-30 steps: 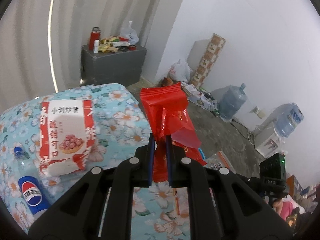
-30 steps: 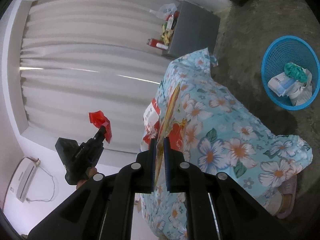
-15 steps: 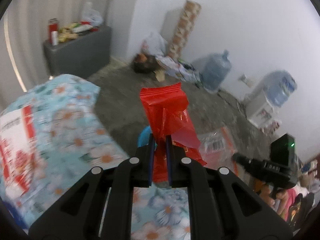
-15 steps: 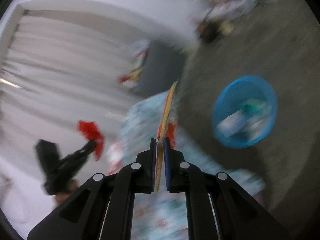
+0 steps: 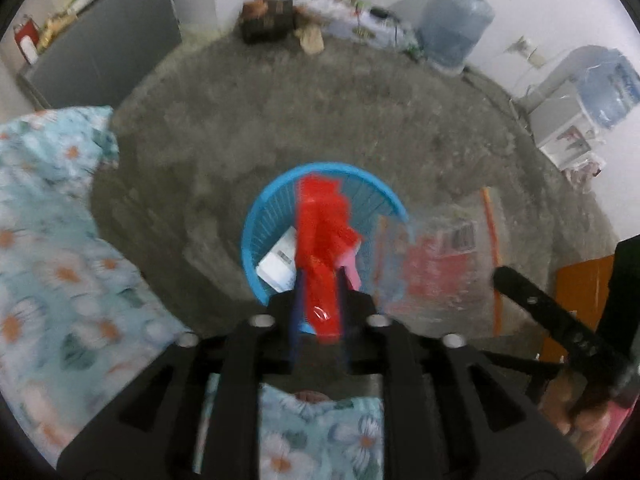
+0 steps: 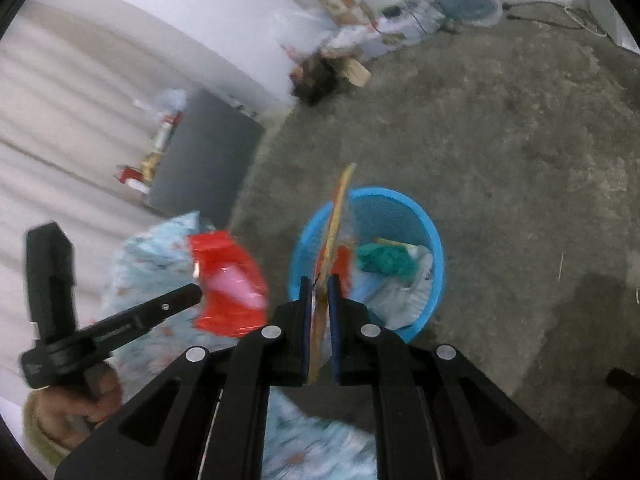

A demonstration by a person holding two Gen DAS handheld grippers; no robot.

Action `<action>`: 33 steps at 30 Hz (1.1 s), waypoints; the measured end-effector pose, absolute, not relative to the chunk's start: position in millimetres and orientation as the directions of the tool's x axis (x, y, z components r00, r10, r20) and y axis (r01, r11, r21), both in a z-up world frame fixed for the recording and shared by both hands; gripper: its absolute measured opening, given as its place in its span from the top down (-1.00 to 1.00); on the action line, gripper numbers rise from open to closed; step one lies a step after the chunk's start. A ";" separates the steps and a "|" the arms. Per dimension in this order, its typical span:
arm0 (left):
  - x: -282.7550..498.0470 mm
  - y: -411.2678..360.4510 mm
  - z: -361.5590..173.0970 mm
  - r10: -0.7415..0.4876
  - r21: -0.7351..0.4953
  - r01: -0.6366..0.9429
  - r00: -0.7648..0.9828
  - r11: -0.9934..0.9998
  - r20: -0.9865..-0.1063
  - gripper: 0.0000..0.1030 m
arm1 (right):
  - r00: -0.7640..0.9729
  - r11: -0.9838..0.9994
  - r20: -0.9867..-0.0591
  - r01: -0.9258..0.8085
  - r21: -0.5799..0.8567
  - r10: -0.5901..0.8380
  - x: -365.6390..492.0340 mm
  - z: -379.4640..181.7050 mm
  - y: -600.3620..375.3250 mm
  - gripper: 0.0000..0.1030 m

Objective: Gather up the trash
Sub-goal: 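Carry clear bag and red wrapper over the blue wastebasket and open both tools, then move both tools back over the bed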

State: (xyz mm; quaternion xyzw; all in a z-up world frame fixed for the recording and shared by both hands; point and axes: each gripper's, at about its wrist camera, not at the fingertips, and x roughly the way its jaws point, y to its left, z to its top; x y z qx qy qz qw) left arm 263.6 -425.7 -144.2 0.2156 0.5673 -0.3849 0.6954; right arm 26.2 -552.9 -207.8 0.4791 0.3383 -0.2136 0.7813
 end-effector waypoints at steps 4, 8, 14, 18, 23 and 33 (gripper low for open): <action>260.7 -437.9 -160.4 -0.285 -0.130 0.790 0.058 0.599 -0.957 0.21 | 0.548 0.408 -0.837 0.765 0.499 -0.003 34.8 -257.2 -565.2 0.29; 248.1 -438.3 -147.7 -0.326 -0.159 0.811 0.042 0.564 -0.945 0.14 | 0.562 0.352 -0.827 0.775 0.524 -0.004 15.9 -262.9 -566.4 0.22; 230.9 -420.8 -103.5 -0.394 -0.186 0.821 0.052 0.540 -0.918 -0.08 | 0.597 0.351 -0.801 0.761 0.545 -0.051 -11.2 -240.3 -550.9 0.13; 216.1 -386.7 -60.6 -0.461 -0.195 0.824 0.088 0.532 -0.883 -0.33 | 0.624 0.376 -0.779 0.738 0.561 -0.063 -15.7 -213.8 -533.3 -0.05; 204.1 -314.4 -4.4 -0.537 -0.194 0.788 0.195 0.584 -0.821 -0.52 | 0.669 0.459 -0.742 0.675 0.579 -0.049 -14.6 -170.8 -507.7 -0.30; 182.7 -122.1 64.7 -0.540 -0.193 0.612 0.453 0.767 -0.709 -0.64 | 0.737 0.666 -0.671 0.464 0.585 0.076 8.4 -86.0 -437.8 -0.43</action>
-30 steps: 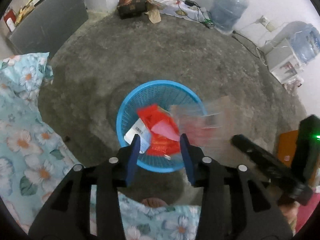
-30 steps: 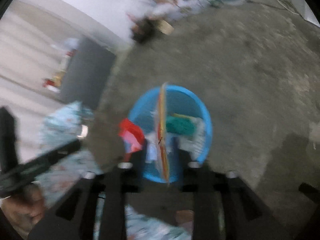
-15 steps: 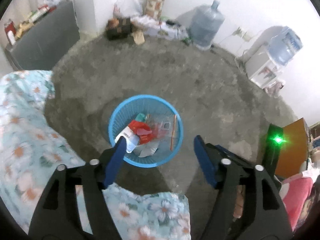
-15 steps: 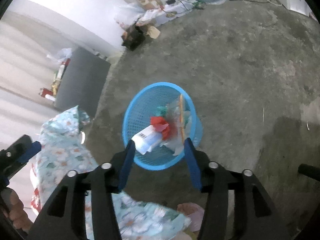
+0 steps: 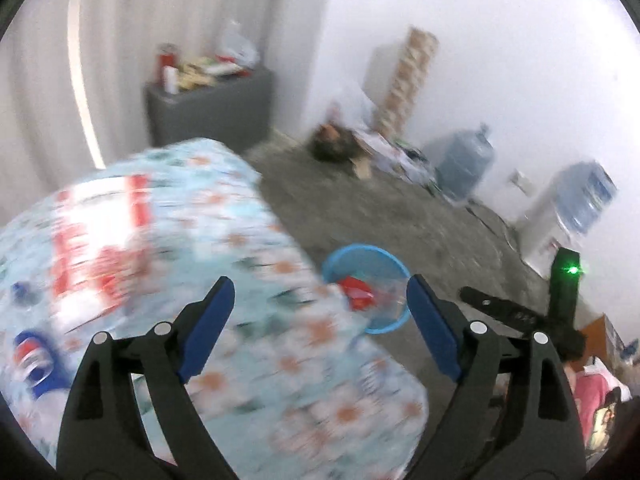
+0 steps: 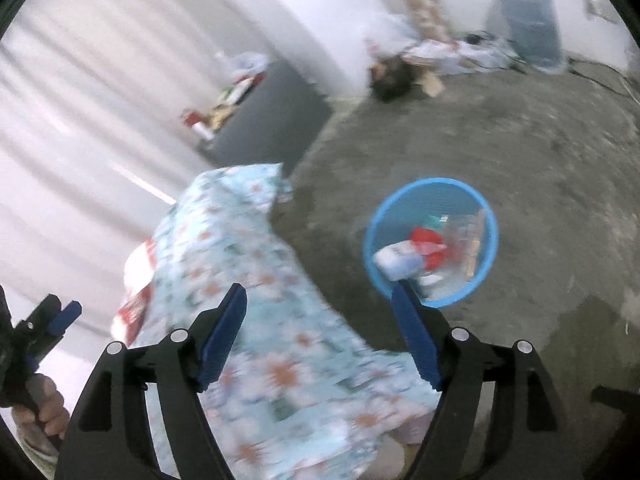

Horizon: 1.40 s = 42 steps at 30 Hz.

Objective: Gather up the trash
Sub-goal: 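Move both tools back over the bed, then grasp the Pepsi bottle around its label with the right tool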

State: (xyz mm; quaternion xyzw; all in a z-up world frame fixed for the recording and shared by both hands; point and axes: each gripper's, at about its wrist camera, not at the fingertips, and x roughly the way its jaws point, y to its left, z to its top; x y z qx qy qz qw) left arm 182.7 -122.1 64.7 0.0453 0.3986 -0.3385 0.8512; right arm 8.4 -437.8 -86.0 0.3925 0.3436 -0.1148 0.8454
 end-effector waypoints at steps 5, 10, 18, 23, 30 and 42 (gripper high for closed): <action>168.8 -34.5 79.1 -0.452 -0.170 0.467 0.598 0.868 -0.662 -0.69 | 0.734 0.718 -0.668 0.396 0.572 0.127 14.0 -65.9 -405.2 -0.44; 160.4 56.2 82.1 -0.306 -0.178 0.252 0.700 0.951 -0.645 -0.72 | 0.720 0.741 -0.664 0.331 0.584 0.202 26.3 -57.3 -371.6 -0.44; 150.7 150.4 66.5 -0.145 -0.191 0.027 0.753 0.981 -0.642 -0.73 | 0.671 0.770 -0.664 0.216 0.601 0.330 58.3 -46.1 -316.8 -0.44; 148.2 177.7 51.9 -0.112 -0.202 -0.033 0.739 0.979 -0.664 -0.73 | 0.602 0.770 -0.650 0.088 0.632 0.464 96.8 -39.8 -258.4 -0.44; 140.4 216.3 43.7 -0.075 -0.210 -0.092 0.737 0.973 -0.672 -0.73 | 0.446 0.716 -0.615 -0.088 0.693 0.650 170.6 -48.0 -152.9 -0.44; 133.2 264.5 35.3 -0.040 -0.241 -0.169 0.735 0.956 -0.677 -0.73 | 0.245 0.749 -0.713 -0.103 0.654 0.656 280.9 -82.6 -47.4 -0.44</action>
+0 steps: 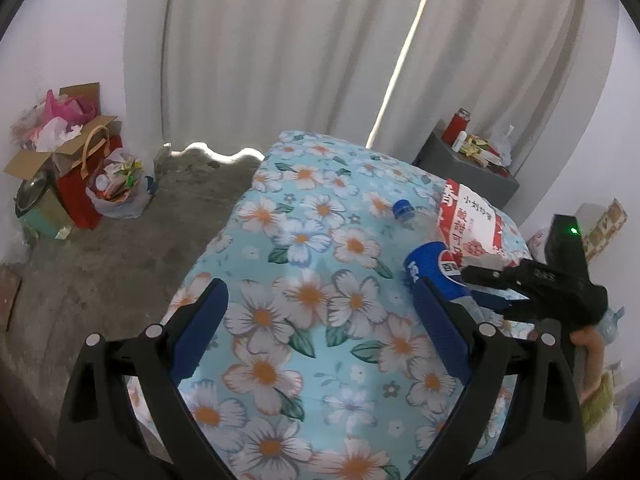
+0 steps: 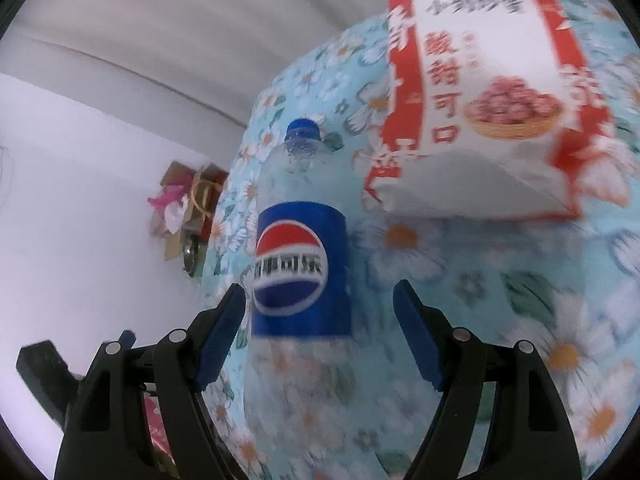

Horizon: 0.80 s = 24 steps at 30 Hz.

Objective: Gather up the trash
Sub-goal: 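Grasp the Pepsi bottle around its label with the right tool, then grasp the red-and-white snack bag with the left tool while the right holds the bottle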

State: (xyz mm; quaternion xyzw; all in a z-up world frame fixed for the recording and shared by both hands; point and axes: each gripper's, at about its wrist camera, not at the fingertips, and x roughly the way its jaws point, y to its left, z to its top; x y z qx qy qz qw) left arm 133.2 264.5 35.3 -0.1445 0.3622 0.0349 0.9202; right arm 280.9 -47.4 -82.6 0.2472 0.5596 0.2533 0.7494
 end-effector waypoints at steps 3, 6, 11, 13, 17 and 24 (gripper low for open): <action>134.5 269.6 33.9 -0.036 -0.244 -0.179 0.734 0.953 -0.678 -0.73 | 0.195 0.758 -0.733 -0.142 0.637 0.652 289.7 -86.5 -30.5 -0.44; 136.7 271.1 31.9 -0.042 -0.253 -0.181 0.732 0.950 -0.680 -0.73 | 0.147 0.773 -0.760 -0.161 0.613 0.633 296.9 -94.7 -17.9 -0.18; 139.3 268.1 29.6 -0.047 -0.248 -0.171 0.727 0.954 -0.685 -0.73 | 0.148 0.745 -0.732 -0.191 0.639 0.666 281.3 -89.2 -19.9 -0.10; 142.4 265.9 28.0 -0.051 -0.245 -0.167 0.723 0.955 -0.689 -0.73 | 0.153 0.724 -0.710 -0.210 0.657 0.688 269.1 -84.0 -27.1 -0.09; 151.1 258.1 25.5 -0.067 -0.248 -0.150 0.718 0.957 -0.692 -0.73 | 0.179 0.706 -0.684 -0.221 0.673 0.707 226.6 -74.4 -63.4 -0.09; 189.3 214.6 15.2 -0.161 -0.263 -0.045 0.687 0.964 -0.709 -0.73 | 0.316 0.682 -0.624 -0.120 0.721 0.715 143.5 -61.3 -161.2 -0.09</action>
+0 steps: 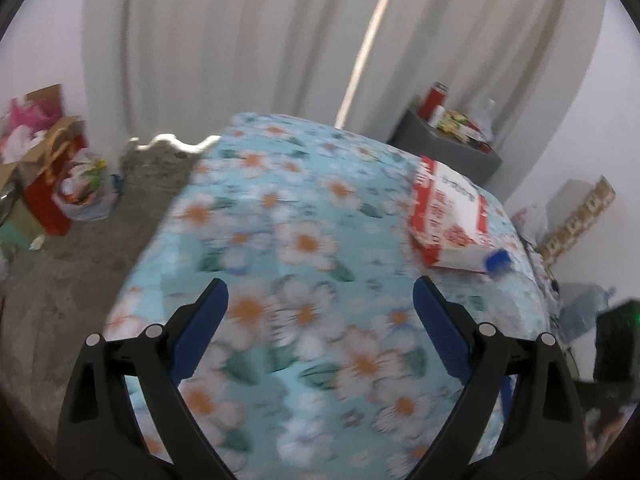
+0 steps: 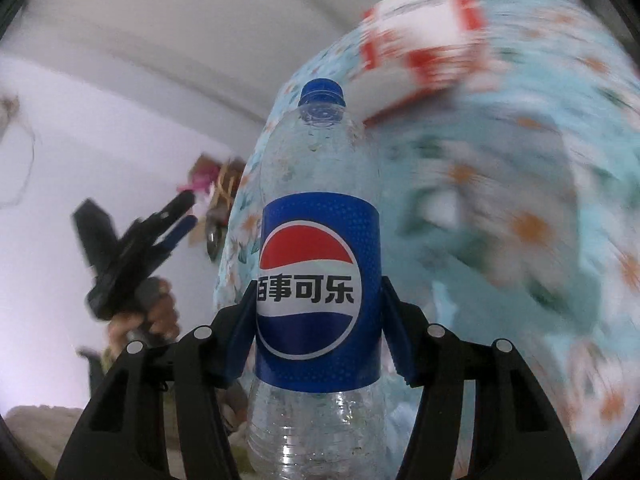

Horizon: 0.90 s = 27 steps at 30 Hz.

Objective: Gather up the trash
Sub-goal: 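Grasp the red-and-white snack bag with the left tool while the right holds the bottle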

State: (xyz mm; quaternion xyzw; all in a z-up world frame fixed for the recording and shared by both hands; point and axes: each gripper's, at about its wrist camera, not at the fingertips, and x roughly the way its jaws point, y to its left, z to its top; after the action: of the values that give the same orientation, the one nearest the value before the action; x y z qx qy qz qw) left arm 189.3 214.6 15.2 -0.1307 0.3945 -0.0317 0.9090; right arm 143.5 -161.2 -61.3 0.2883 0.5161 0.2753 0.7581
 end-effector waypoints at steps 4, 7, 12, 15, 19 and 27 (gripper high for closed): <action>227.4 171.6 10.9 -0.316 -0.329 0.100 0.627 0.939 -0.712 -0.73 | 0.451 0.718 -0.642 0.003 0.696 0.621 109.6 -59.4 -219.6 -0.09; 257.3 142.3 3.8 -0.383 -0.358 0.164 0.584 0.919 -0.716 -0.73 | 0.488 0.700 -0.641 0.083 0.709 0.592 97.2 -69.7 -247.5 -0.09; 318.6 107.7 -21.3 -0.337 -0.319 0.126 0.520 0.939 -0.785 -0.65 | 0.509 0.692 -0.654 0.149 0.707 0.559 85.8 -82.4 -272.5 -0.09; 353.2 104.0 -47.9 -0.325 -0.338 0.051 0.437 0.940 -0.839 -0.45 | 0.517 0.682 -0.646 0.154 0.715 0.561 79.4 -83.2 -277.6 -0.10; 374.2 99.1 -69.3 -0.274 -0.300 -0.006 0.393 0.954 -0.878 -0.01 | 0.525 0.675 -0.641 0.160 0.721 0.560 72.8 -83.0 -288.4 -0.10; 348.9 69.0 -56.5 -0.246 -0.189 0.165 0.465 0.968 -0.851 0.84 | 0.551 0.650 -0.623 0.180 0.738 0.555 72.1 -89.4 -286.5 -0.10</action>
State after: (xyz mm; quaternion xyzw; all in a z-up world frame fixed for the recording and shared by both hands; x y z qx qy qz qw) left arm 348.9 69.0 -56.5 -0.0400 0.5031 -0.1203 0.8549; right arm 72.1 -286.5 -89.4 0.4007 0.4583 0.1195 0.7843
